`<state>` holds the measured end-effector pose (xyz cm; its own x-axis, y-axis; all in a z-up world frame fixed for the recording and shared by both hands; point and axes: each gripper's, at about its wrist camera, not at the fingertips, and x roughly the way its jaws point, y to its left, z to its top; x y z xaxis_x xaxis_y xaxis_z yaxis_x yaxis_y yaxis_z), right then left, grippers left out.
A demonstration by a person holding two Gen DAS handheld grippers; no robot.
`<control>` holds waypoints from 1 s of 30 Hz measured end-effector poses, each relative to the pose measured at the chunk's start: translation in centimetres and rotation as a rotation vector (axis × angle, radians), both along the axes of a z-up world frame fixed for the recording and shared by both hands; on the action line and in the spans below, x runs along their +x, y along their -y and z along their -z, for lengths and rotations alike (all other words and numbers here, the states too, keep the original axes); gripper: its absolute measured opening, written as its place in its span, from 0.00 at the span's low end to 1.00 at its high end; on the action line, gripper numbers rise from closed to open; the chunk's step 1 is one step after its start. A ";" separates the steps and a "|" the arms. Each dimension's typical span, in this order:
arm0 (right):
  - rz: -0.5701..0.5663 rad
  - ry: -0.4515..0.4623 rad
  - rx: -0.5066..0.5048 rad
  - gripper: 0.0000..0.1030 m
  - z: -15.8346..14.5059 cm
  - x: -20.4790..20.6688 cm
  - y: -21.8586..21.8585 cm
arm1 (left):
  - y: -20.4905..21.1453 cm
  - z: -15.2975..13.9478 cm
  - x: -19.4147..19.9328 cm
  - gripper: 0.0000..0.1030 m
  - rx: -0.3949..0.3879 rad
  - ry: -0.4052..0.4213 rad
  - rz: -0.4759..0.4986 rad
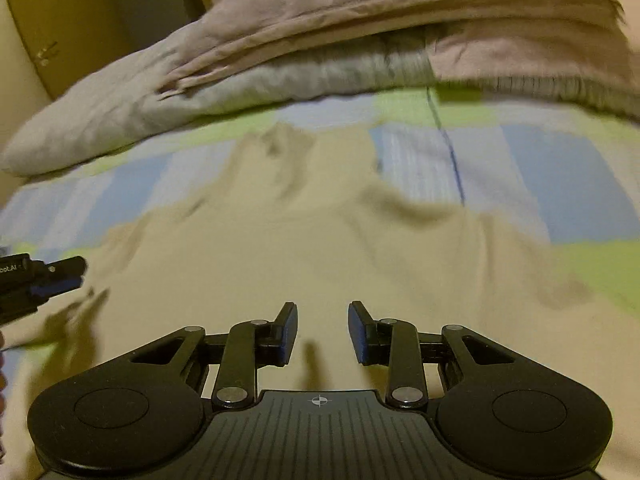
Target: Fold clothes
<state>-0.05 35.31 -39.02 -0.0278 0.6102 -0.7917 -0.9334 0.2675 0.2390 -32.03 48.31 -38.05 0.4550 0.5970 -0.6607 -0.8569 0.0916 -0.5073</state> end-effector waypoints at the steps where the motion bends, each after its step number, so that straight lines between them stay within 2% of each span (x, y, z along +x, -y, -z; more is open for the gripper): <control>1: 0.008 -0.017 -0.021 0.31 -0.1 -0.4 1.4 | 0.5 -0.1 -2.9 0.23 -0.020 -0.016 -0.072; 3: 0.037 -0.062 -0.055 0.31 0.0 -0.8 4.1 | 1.6 -0.2 -8.6 0.24 -0.061 -0.047 -0.216; 5: 0.090 -0.114 -0.092 0.31 -0.1 -1.3 6.7 | 2.4 -0.3 -13.1 0.30 -0.087 -0.007 -0.359; 6: 0.118 -0.131 -0.103 0.31 -0.1 -1.7 7.7 | 2.8 -0.3 -15.4 0.39 -0.100 0.013 -0.430; 7: 0.146 -0.146 -0.113 0.31 -0.1 -2.0 8.7 | 3.2 -0.3 -17.6 0.43 -0.113 0.034 -0.501; 9: 0.179 -0.164 -0.133 0.31 -0.2 -2.8 9.7 | 3.9 -0.4 -22.2 0.44 -0.139 0.075 -0.644; 12: 0.188 -0.177 -0.157 0.31 -0.3 -4.0 9.7 | 4.3 0.9 -25.7 0.44 -0.128 0.225 -0.795; 16: 0.162 -0.182 -0.182 0.31 -0.4 -5.2 9.2 | 3.6 2.4 -28.0 0.44 -0.152 0.293 -0.861; 20: 0.147 -0.148 -0.164 0.31 -0.9 -5.9 8.6 | 2.8 2.3 -28.8 0.43 -0.121 0.250 -0.842; 22: 0.153 -0.149 -0.165 0.31 -0.9 -6.0 8.7 | 2.4 2.2 -28.5 0.39 -0.120 0.229 -0.835; 25: 0.162 -0.144 -0.174 0.31 -0.6 -6.3 9.0 | 1.3 2.6 -27.6 0.29 -0.129 0.183 -0.815; 27: 0.183 -0.140 -0.177 0.31 -0.6 -6.3 9.5 | 0.9 2.4 -27.4 0.03 -0.146 0.155 -0.803; 29: 0.195 -0.136 -0.176 0.31 -0.8 -6.1 10.0 | 1.1 1.5 -27.2 0.03 -0.118 0.174 -0.796; 30: 0.206 -0.133 -0.174 0.31 -1.1 -5.8 10.4 | 1.0 0.2 -26.1 0.02 -0.065 0.146 -0.743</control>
